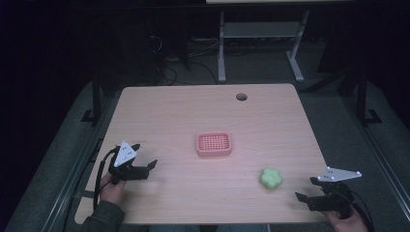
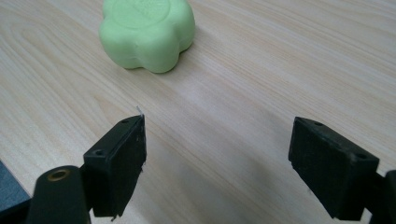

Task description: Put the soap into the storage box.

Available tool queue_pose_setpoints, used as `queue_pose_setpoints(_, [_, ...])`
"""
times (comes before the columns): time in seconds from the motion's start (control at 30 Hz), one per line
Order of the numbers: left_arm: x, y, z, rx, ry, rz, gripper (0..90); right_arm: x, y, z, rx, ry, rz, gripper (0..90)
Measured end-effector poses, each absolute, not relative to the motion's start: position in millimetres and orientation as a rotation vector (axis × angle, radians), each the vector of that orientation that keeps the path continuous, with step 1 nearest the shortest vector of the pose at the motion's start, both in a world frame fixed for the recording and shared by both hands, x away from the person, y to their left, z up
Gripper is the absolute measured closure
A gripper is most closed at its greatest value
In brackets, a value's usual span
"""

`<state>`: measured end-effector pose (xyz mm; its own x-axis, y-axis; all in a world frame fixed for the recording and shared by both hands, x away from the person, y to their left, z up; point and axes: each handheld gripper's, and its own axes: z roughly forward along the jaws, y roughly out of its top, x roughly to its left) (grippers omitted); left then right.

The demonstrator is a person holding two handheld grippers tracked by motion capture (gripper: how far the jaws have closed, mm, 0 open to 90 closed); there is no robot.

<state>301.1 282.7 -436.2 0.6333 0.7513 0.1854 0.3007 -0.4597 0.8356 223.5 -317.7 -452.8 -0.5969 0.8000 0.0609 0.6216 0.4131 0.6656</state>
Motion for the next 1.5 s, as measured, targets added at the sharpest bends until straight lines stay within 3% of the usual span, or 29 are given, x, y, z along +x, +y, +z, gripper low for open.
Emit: queue_pose_setpoints(1.5, [297.1,284.9,-433.6,2.032,0.814,0.715,14.1,266.8,-257.2,-411.5,1.084,2.660,0.719,14.5])
